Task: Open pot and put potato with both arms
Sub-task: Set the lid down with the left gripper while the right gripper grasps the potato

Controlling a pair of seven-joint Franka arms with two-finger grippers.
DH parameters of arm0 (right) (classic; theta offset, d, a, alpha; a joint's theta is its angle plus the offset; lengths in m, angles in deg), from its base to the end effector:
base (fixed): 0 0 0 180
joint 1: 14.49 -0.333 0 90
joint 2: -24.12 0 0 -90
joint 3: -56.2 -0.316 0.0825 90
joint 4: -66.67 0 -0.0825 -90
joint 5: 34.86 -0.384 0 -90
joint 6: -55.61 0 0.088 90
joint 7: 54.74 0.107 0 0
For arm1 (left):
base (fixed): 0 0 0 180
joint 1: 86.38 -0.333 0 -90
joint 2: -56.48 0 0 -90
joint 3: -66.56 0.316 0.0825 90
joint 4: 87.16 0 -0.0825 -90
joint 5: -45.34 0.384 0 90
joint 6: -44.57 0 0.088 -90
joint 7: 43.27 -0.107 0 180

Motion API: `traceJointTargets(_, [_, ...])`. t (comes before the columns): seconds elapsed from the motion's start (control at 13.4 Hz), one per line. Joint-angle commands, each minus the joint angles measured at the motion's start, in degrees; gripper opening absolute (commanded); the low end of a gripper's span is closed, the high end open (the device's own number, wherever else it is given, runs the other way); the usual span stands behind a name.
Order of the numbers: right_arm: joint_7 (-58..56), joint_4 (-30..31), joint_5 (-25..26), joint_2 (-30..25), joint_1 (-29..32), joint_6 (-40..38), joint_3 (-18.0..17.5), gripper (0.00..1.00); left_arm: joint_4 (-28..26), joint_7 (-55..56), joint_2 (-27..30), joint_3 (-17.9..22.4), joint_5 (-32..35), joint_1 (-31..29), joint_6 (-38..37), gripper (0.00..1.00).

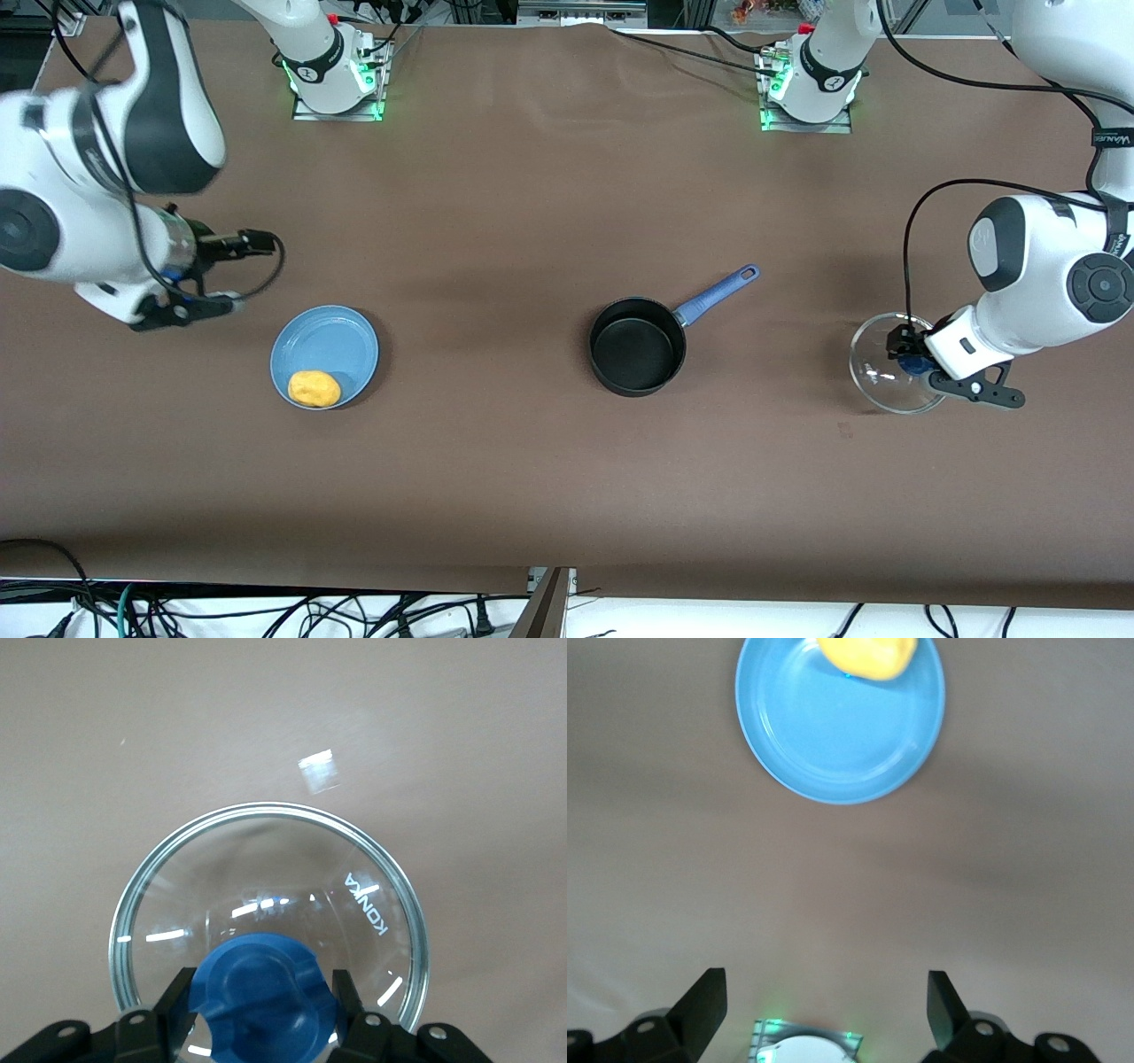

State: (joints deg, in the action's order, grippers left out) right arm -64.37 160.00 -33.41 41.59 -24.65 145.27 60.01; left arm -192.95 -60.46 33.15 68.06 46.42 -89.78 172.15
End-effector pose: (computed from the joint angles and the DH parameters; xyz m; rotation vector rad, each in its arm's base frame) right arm 0.6015 0.0678 0.4193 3.0237 0.4304 -0.5707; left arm 0.6337 0.0539 0.3030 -3.1013 0.3554 0.0486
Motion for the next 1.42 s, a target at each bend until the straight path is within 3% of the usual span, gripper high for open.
traceJointTargets(0.0, [-7.3, 2.1, -0.7, 5.3, -0.3, 7.4, -0.1, 1.00, -5.3, -2.3, 0.9, 1.0, -1.5, -0.6, 6.0, 0.52])
traceJointTargets(0.15, [-17.6, 4.7, -0.7, 8.8, -0.3, 14.8, -0.1, 1.00, -6.8, -2.3, 0.0, 1.0, -2.2, -1.6, 7.9, 0.52])
traceJointTargets(0.6, [-33.9, 2.7, 0.0, 15.0, -0.5, 28.6, -0.1, 1.00, -8.5, -2.2, -3.6, 1.0, -8.3, -2.0, 11.9, 0.58])
traceJointTargets(0.67, [-36.7, 1.6, 0.0, 15.7, -0.5, 29.5, -0.1, 1.00, -8.5, -2.2, -3.9, 1.1, -8.5, -2.0, 11.9, 0.65])
traceJointTargets(0.82, [-42.2, 0.4, -0.1, 17.2, -0.4, 32.6, -0.1, 1.00, -7.8, -2.1, -3.2, 1.5, -8.6, -2.0, 10.9, 0.92])
traceJointTargets(0.9, [-43.8, 0.4, -0.2, 17.9, -0.4, 34.7, -0.1, 1.00, -7.1, -1.9, -2.0, 1.7, -8.6, -2.0, 9.8, 1.00])
traceJointTargets(1.34, [-46.2, 0.4, -0.7, 21.5, -0.4, 40.9, -0.2, 1.00, 7.5, 0.6, 5.4, 1.9, -7.7, -1.2, -16.3, 1.00])
